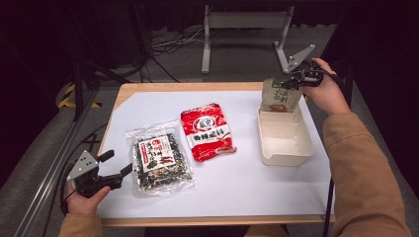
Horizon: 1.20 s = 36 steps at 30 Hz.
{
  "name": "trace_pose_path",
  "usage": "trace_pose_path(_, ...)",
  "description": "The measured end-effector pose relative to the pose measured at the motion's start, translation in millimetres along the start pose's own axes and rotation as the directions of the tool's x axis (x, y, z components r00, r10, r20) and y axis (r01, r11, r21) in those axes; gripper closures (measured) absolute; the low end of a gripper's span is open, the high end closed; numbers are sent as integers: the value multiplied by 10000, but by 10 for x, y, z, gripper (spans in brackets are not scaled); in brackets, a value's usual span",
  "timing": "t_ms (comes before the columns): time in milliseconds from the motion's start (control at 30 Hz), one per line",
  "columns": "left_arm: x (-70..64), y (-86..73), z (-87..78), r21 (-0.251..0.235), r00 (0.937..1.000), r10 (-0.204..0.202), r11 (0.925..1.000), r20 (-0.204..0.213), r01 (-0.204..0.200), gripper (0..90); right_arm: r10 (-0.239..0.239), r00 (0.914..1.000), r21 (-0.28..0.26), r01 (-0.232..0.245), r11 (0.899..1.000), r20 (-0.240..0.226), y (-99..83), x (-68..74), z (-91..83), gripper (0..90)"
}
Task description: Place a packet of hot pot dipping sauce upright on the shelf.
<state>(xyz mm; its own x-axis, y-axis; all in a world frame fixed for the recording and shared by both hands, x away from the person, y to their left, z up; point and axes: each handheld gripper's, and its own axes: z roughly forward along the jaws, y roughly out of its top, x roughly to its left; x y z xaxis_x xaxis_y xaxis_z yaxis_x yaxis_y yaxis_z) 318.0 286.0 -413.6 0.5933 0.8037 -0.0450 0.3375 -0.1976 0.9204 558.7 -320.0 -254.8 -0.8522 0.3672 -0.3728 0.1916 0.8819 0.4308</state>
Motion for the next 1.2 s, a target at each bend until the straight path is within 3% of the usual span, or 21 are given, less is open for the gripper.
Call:
trace_pose_path(267,-5,1,0,24,10000,-13,10000,13,13,166,196,9997,351,-190,9992,-178,-57,21,104,882)
trace_pose_path(533,-8,3,1,17,10000,-1,10000,33,1,166,385,9991,153,-383,9991,-173,-48,39,119,856)
trace_pose_path(633,-8,3,0,13,10000,-9,10000,33,9,166,577,9983,-38,-577,9983,50,-50,37,100,764)
trace_pose_path(967,-14,8,11,14,10000,35,10000,55,-35,166,1047,9933,-712,-1010,9923,491,-13,67,22,585)
trace_pose_path(1100,-13,10,12,12,9999,84,10000,57,-84,166,1632,9834,-1292,-1522,9799,788,15,76,-47,486)
trace_pose_path(1200,-10,9,9,-1,10000,60,10000,56,-60,166,1897,9785,-1576,-1753,9718,812,14,85,-88,468)
